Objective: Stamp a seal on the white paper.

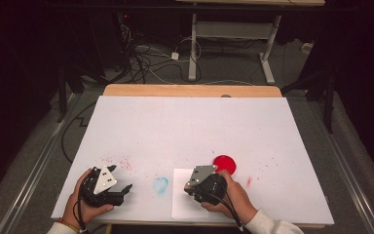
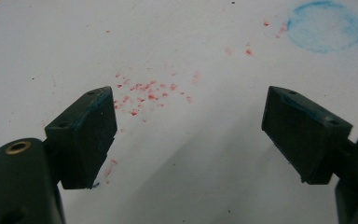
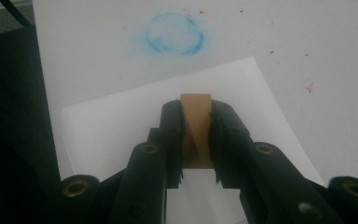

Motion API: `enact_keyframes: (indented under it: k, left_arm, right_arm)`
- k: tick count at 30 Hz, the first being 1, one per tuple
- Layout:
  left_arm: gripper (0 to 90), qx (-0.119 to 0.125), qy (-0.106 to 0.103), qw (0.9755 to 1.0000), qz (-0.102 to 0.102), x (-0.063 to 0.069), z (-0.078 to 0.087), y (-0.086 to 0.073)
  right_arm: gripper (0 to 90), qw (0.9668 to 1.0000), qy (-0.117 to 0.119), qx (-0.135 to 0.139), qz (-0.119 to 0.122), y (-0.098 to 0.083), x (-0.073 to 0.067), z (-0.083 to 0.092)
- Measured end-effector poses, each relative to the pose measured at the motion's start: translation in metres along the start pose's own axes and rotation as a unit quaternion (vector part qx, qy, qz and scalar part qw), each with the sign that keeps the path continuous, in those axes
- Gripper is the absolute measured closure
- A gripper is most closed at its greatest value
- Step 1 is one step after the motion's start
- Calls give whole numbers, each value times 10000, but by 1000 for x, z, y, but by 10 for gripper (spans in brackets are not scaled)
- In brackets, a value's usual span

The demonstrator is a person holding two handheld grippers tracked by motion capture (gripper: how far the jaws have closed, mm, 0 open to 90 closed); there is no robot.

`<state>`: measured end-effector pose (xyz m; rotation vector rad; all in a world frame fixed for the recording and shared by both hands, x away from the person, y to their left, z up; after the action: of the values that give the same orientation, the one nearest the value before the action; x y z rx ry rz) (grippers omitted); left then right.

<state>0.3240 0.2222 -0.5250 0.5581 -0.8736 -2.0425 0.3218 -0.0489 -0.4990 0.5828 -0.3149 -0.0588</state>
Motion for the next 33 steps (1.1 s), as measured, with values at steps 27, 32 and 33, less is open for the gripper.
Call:
enact_keyframes:
  k: [27,32,33]
  left_arm:
    - [174,-36,5,10000,-43,1,0,0]
    - [174,-32,-11,10000,-40,2,0,0]
    - [174,-34,-12,10000,-39,1,0,0]
  right_arm:
    - [763,9994,81,-324,-129,-12,3,-19]
    - [764,9994,87,-307,-105,-13,3,-20]
    - [764,9994,76,-309,-101,-13,3,-20]
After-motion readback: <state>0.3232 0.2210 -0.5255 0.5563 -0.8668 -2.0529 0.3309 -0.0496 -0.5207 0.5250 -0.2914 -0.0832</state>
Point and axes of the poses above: each handheld gripper's, and its own axes: z roughly backward along the jaws, y roughly out of its top, x roughly to its right, the point moved 7 cm from there along -z, roughly forward along the jaws, and after that the axes turned 14 degrees about z, right-handed, at the moved point
